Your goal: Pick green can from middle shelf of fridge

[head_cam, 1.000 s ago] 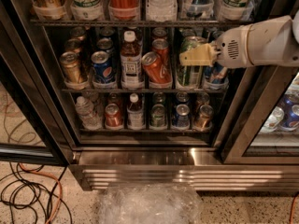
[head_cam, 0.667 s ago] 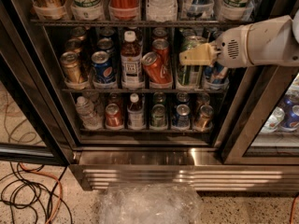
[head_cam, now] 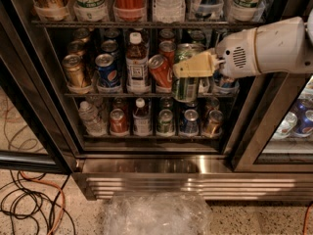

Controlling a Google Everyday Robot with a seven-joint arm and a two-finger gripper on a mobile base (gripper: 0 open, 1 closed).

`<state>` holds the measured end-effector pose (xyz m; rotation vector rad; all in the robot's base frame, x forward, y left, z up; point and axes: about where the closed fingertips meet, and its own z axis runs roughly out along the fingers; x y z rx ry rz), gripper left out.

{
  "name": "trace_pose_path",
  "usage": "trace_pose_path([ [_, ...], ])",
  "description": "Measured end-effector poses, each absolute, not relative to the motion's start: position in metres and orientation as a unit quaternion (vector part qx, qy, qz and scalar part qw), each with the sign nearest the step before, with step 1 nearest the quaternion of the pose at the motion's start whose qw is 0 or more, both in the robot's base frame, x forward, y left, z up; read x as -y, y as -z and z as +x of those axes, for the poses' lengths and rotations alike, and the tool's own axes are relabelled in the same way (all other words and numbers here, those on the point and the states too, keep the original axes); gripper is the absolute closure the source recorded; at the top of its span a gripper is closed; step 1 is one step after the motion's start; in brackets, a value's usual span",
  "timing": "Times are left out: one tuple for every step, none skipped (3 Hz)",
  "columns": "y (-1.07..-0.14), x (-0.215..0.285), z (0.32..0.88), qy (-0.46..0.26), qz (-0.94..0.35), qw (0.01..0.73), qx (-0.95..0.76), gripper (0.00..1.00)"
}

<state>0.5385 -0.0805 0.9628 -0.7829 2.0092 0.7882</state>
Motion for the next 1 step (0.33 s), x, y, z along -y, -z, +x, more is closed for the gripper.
trace_pose_path([
  [-0.9744,0.067,0.5101,-0.325,-0.34,0.411,-0.781,1.0],
])
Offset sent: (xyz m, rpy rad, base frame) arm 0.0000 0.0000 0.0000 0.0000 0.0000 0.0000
